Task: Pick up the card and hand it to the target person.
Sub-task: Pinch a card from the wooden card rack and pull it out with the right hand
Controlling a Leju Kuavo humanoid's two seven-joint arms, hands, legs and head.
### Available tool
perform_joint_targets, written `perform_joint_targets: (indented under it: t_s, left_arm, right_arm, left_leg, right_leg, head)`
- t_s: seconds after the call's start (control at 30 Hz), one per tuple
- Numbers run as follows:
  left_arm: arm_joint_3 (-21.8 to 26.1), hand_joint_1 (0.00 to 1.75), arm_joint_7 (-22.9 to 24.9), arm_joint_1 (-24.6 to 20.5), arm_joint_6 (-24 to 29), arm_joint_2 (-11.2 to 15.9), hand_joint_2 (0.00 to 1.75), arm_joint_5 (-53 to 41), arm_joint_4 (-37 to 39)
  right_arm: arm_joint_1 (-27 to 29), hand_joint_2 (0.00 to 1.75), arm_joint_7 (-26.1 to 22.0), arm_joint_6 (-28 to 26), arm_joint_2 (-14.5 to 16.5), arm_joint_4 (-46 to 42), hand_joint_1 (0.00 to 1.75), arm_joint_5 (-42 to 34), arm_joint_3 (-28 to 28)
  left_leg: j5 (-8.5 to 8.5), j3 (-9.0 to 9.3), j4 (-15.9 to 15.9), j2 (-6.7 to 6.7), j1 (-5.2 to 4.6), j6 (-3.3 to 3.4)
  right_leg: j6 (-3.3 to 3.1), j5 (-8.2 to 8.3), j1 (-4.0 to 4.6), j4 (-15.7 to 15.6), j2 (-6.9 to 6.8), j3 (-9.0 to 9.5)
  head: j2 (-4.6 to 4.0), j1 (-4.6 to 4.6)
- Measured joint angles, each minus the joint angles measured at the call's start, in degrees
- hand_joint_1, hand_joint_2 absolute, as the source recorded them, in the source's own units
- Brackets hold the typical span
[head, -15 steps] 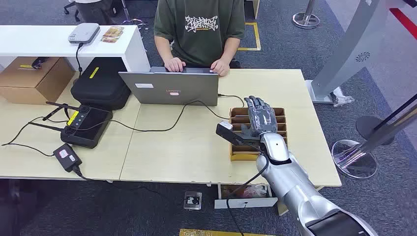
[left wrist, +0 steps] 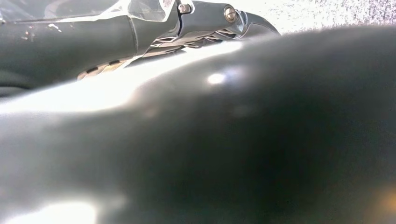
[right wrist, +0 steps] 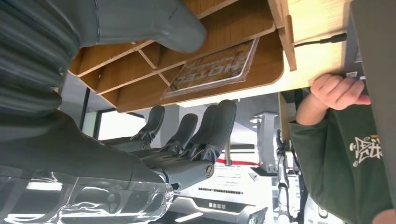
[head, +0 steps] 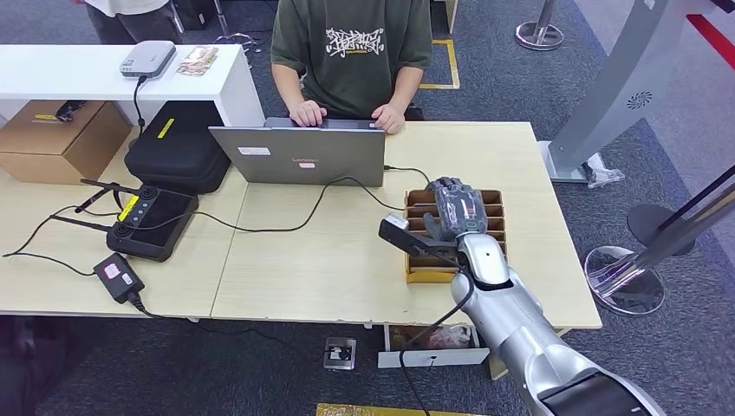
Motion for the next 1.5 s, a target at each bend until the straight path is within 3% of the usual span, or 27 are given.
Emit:
perform_joint_targets:
  t_s: [0.3, 0.5, 0.67, 1.5]
  left_arm:
    - [-0.02, 0.00, -0.09, 0.00, -1.04, 0.07, 0.00, 0.00, 0.00]
    - [-0.02, 0.00, -0.08, 0.01, -1.62, 0.15, 0.00, -0.01, 0.00]
    - [-0.01, 0.00, -0.01, 0.02, -1.62, 0.17, 0.00, 0.01, 0.00]
    - [0.00, 0.00, 0.26, 0.02, -1.69, 0.44, 0.00, 0.19, 0.00]
  right_arm:
    - [-0.01, 1.75, -0.27, -0.01, 0.50, -0.10, 0.90, 0.04, 0.00]
    - [-0.10, 1.75, -0.28, 0.05, 0.85, -0.10, 1.24, 0.03, 0.00]
    - [-0.56, 1.75, -0.49, 0.08, 1.09, -0.03, 1.39, -0.05, 0.00]
    - [-1.90, 1.75, -1.88, -1.60, 1.45, 0.44, 1.38, -0.33, 0.00]
  left_leg:
    - [0.00, 0.00, 0.00, 0.00, 0.00, 0.00]
    - [0.00, 0.00, 0.00, -0.01, 0.00, 0.00]
    - [0.00, 0.00, 0.00, 0.00, 0.00, 0.00]
    - [0.00, 0.00, 0.00, 0.00, 0.00, 0.00]
  right_leg:
    - [0.00, 0.00, 0.00, 0.00, 0.00, 0.00]
    - [0.00, 0.00, 0.00, 0.00, -0.01, 0.00]
    - [0.00, 0.00, 0.00, 0.01, -0.01, 0.00]
    - [0.00, 0.00, 0.00, 0.01, -0.01, 0.00]
  head:
    - [0.00, 0.00]
    - [0.00, 0.01]
    - [0.00, 0.01]
    - [0.00, 0.00]
